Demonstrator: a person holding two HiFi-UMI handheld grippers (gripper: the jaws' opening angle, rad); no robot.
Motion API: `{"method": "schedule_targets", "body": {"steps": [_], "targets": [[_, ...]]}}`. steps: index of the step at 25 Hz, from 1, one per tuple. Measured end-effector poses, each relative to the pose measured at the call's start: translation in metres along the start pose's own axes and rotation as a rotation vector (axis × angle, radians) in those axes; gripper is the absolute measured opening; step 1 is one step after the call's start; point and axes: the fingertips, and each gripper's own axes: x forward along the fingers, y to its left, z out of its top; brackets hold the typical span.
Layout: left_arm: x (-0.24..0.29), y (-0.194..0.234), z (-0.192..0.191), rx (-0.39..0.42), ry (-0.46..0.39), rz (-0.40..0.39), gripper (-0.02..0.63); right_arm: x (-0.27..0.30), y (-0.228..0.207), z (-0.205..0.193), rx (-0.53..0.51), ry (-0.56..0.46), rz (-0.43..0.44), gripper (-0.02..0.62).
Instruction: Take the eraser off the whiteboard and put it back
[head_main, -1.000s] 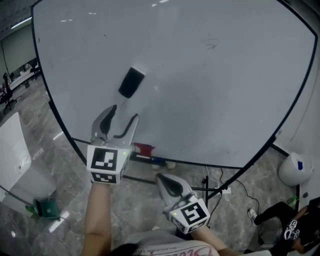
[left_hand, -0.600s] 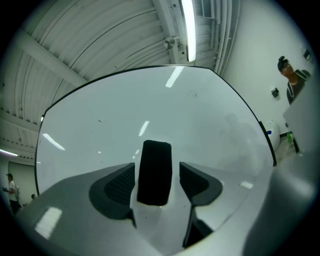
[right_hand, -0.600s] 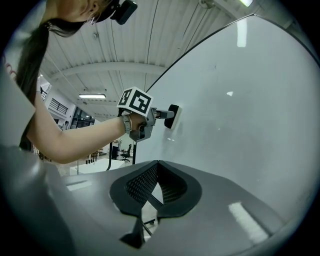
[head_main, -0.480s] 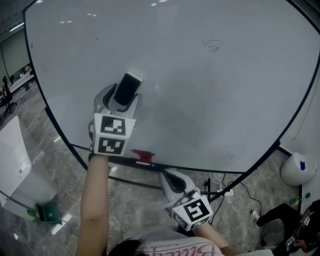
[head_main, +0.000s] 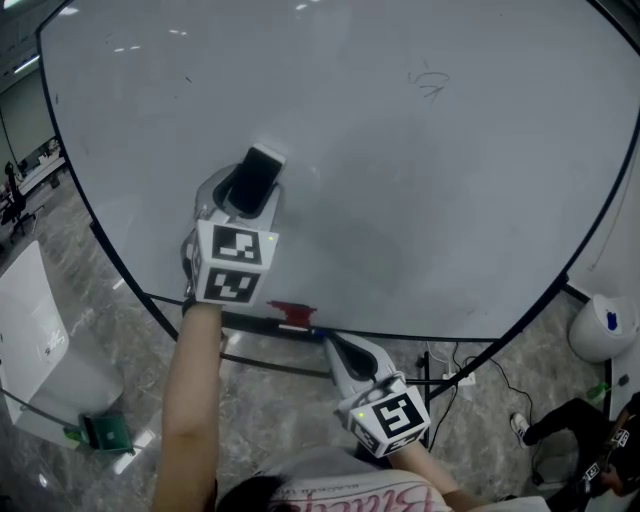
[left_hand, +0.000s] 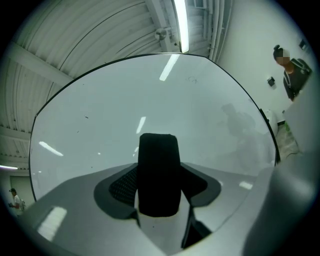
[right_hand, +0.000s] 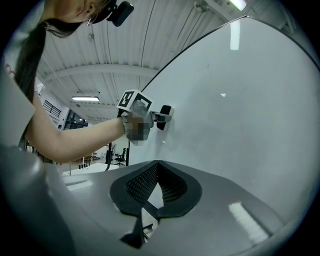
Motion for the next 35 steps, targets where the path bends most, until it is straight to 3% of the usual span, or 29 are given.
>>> {"method": "schedule_targets", "body": {"steps": [6, 16, 35], "targets": [[-0.001, -0.002, -0.005, -0.013, 0.014, 0.011, 0.236, 0.001, 0.004, -0.002, -0.002, 0.008, 0.007, 0.000], [-0.023, -0.006, 0.006, -0.067, -0.048, 0.002, 0.236, -0.003, 0.007, -0.008, -0.008, 0.034, 0.010, 0.000], [-0.118, -0.031, -0.027, -0.225, -0.097, 0.042, 0.236, -0.003, 0.026, -0.021, -0.003, 0.065, 0.031, 0.002]]}}
